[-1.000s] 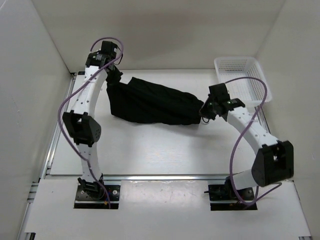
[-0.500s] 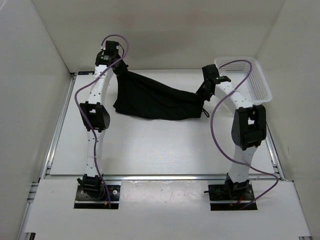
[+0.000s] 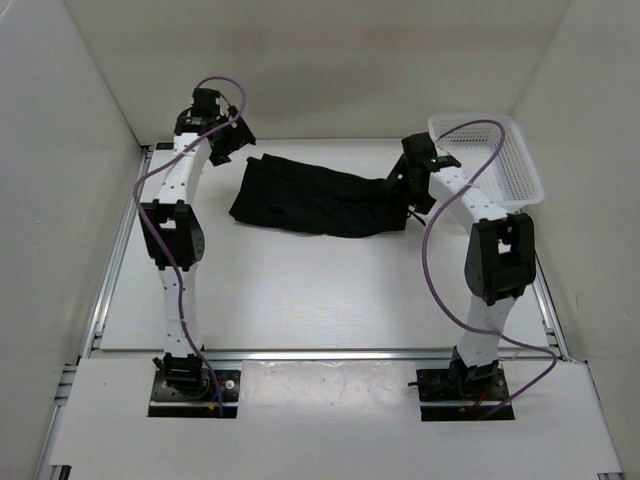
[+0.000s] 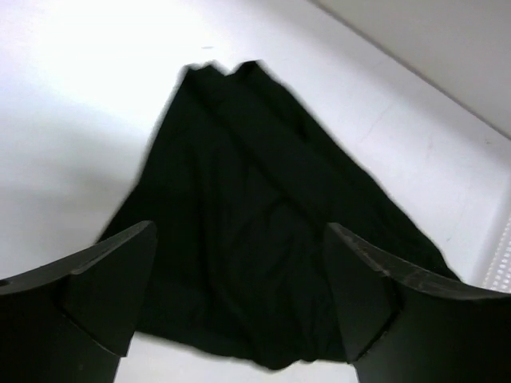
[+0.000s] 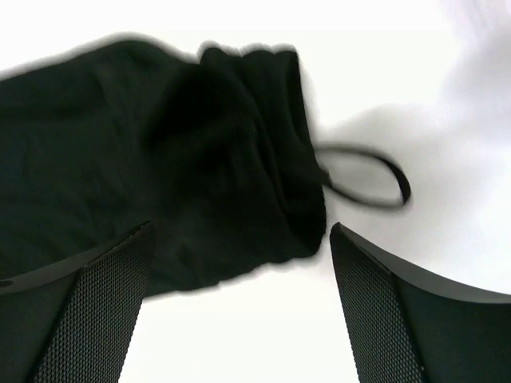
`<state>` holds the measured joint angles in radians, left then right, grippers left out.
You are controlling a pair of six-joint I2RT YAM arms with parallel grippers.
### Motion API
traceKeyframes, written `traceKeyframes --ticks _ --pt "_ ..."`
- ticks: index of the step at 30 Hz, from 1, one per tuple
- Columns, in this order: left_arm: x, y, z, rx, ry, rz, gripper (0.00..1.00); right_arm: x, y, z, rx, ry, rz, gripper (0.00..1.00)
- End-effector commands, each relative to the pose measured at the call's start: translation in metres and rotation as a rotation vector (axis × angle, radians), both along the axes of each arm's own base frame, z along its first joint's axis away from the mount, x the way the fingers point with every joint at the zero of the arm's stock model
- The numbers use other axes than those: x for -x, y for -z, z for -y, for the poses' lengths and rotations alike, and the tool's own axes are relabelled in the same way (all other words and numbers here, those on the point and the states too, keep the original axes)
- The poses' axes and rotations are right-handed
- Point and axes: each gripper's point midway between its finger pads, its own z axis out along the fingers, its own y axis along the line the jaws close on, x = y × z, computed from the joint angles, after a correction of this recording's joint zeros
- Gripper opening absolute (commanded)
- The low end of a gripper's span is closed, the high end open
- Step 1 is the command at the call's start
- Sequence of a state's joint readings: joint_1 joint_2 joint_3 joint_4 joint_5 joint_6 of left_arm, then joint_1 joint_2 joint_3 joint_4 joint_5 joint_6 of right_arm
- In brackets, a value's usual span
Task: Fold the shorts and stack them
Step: Fold the shorts
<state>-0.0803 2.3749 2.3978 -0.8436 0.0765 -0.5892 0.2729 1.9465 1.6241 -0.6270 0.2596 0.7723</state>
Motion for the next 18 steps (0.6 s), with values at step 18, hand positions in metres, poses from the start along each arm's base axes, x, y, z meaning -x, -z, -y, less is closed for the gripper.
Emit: traceKeyframes --ticks 18 --pt "0.123 0.115 -0.047 -0.042 -0.115 -0.485 0.99 0.043 0.047 -0.019 -0.147 -0.135 -0.146 0.97"
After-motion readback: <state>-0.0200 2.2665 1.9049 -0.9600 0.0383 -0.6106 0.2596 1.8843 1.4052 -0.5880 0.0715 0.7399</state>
